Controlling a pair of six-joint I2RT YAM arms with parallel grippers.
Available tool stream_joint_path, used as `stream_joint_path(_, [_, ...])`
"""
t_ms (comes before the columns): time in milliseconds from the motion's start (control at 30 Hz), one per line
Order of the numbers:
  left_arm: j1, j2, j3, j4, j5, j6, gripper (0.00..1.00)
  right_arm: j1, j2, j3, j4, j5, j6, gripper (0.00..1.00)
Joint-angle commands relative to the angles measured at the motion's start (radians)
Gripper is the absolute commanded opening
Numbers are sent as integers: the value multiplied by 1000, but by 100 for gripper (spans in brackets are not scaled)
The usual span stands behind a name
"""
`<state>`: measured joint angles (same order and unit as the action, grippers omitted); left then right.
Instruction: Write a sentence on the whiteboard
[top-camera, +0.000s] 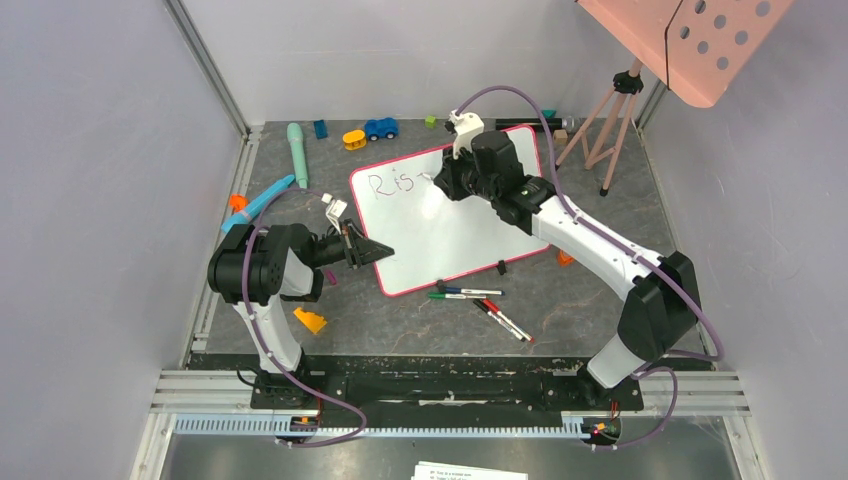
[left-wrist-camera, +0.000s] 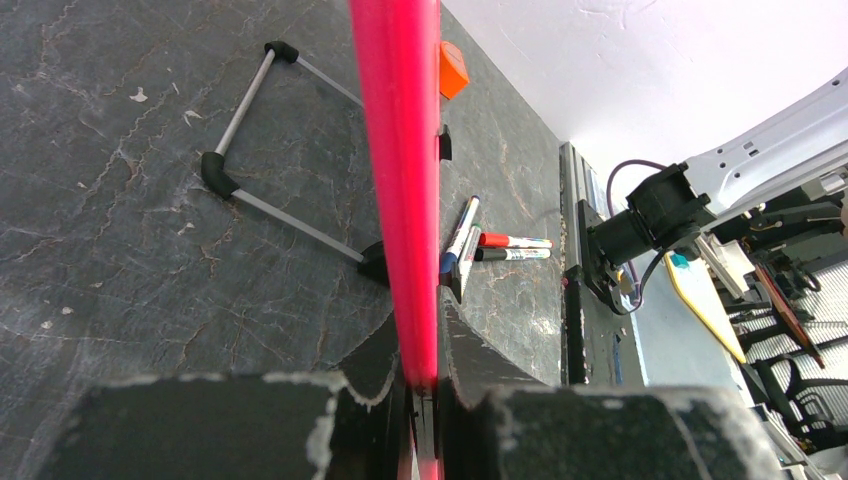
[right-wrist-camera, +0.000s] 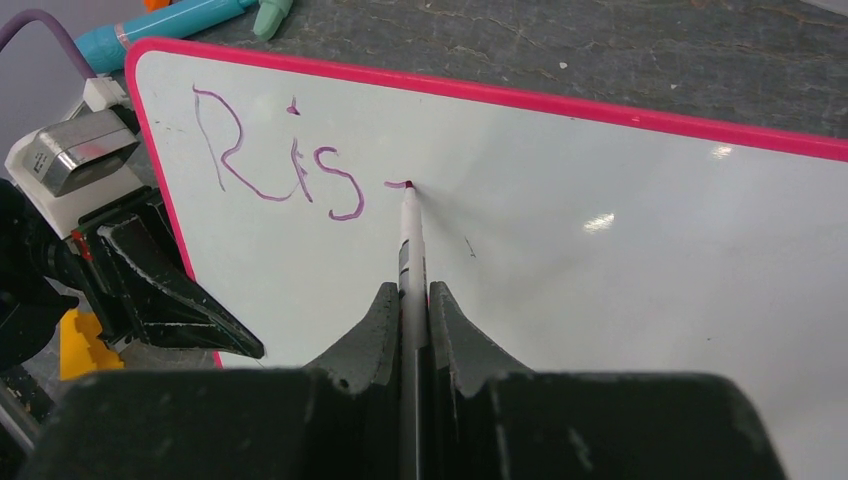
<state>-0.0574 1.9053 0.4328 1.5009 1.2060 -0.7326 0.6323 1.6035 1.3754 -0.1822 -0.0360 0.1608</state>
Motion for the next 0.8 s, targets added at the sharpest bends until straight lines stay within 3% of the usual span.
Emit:
stream_joint_path(0, [-27,14,-7,56,66,101,2,-9,-11,5,-19,104,-1,0])
stream_joint_path(767, [-27,12,-7,56,66,102,2,-9,39,77,-20,59,-17,0])
